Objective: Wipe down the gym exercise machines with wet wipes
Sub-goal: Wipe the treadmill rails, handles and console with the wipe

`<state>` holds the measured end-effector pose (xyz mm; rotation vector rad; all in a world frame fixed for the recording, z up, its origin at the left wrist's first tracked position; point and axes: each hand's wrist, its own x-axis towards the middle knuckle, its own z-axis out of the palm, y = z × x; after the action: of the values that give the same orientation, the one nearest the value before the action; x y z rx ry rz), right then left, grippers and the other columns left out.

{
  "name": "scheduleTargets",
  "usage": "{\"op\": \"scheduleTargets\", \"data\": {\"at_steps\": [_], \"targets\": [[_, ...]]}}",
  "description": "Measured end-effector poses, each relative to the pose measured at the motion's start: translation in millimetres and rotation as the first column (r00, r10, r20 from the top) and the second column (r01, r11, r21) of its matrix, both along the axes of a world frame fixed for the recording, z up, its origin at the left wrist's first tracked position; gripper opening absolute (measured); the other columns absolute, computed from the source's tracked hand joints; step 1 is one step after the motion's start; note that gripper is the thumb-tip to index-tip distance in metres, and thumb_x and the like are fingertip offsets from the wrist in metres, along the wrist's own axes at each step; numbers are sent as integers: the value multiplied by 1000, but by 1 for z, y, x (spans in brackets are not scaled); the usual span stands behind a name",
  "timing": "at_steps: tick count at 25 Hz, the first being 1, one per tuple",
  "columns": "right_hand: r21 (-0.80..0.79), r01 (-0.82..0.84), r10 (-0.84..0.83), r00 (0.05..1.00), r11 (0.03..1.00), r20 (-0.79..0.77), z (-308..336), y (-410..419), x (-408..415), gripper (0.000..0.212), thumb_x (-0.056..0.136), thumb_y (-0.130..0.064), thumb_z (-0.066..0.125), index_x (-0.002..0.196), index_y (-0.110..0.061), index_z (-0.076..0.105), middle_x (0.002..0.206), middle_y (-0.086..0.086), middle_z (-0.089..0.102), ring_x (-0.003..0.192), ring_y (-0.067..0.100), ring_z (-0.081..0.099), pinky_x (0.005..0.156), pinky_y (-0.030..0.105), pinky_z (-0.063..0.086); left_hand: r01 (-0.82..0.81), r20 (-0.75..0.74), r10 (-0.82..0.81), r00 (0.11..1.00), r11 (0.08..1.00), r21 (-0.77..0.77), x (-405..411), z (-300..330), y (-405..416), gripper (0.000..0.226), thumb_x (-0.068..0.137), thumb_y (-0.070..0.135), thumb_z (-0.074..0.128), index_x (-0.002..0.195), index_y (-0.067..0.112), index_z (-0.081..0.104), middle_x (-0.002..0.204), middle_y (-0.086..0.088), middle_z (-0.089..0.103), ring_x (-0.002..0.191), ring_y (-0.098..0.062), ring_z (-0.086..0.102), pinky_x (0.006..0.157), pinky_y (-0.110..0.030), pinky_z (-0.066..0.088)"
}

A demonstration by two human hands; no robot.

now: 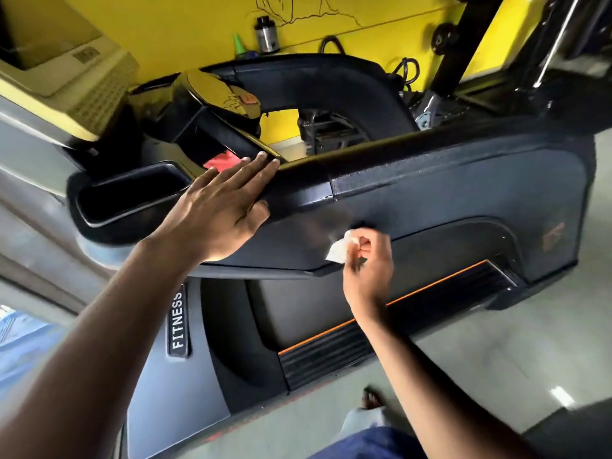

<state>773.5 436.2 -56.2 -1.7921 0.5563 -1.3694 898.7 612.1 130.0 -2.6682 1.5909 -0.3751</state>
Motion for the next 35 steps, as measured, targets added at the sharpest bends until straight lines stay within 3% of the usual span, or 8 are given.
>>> {"op": "scheduleTargets", "data": {"at_steps": [3,8,12,15,20,25,30,35], "targets": [[8,95,-96,989,995,112,45,-13,11,14,99,-4,57,109,-8,66,104,5,58,84,25,61,76,42,53,-13,-8,13,1000,1000,11,1,0,-6,76,94,58,1,167,33,2,173,9,2,160,-14,7,129,-41,9],[-209,-172,171,985,963,-22,23,47,12,13,97,0,62,108,-4,66,102,7,62,85,24,61,81,31,52,2,-42,-1,999,999,38,0,2,-16,80,92,60,-2,166,32,-2,173,11,-3,160,-11,0,131,-42,4],[128,11,-23,996,992,91,7,-17,-3,25,98,-7,65,107,-30,63,102,8,66,85,15,68,73,48,57,-1,-37,3,999,998,61,1,1,-19,80,92,61,-2,166,32,-3,173,11,-4,160,-11,-1,131,-44,3],[135,99,-125,972,986,197,38,-40,2,28,101,-11,62,109,-37,64,106,12,64,84,21,68,74,45,58,10,-48,-7,999,998,68,2,2,-20,78,93,63,-3,166,34,-5,173,14,-5,160,-9,-3,131,-43,2],[-22,-197,197,962,980,189,51,35,24,6,98,-6,62,104,-8,64,97,12,64,76,24,69,63,42,59,188,-453,-168,875,982,-1,36,20,-9,63,101,72,20,160,51,17,168,30,9,155,9,2,131,-43,-1],[-163,-330,354,923,930,149,62,86,36,4,96,-2,64,98,-3,67,96,7,63,75,15,65,64,23,55,271,-281,-253,926,962,27,49,23,7,58,107,63,20,162,44,16,171,16,17,157,-1,11,129,-58,8],[-216,-485,513,853,847,95,69,145,56,6,96,-3,64,98,-5,69,94,5,61,75,24,65,58,42,57,127,-290,-133,948,991,-40,55,24,57,56,108,59,25,161,38,24,171,10,23,158,-1,11,129,-58,12],[-175,-505,525,846,845,92,72,148,53,6,94,-4,68,96,-9,70,90,4,60,72,24,64,57,45,56,59,-250,-74,965,996,-68,49,18,67,54,110,50,27,162,37,26,171,10,21,159,-5,10,130,-49,13]]}}
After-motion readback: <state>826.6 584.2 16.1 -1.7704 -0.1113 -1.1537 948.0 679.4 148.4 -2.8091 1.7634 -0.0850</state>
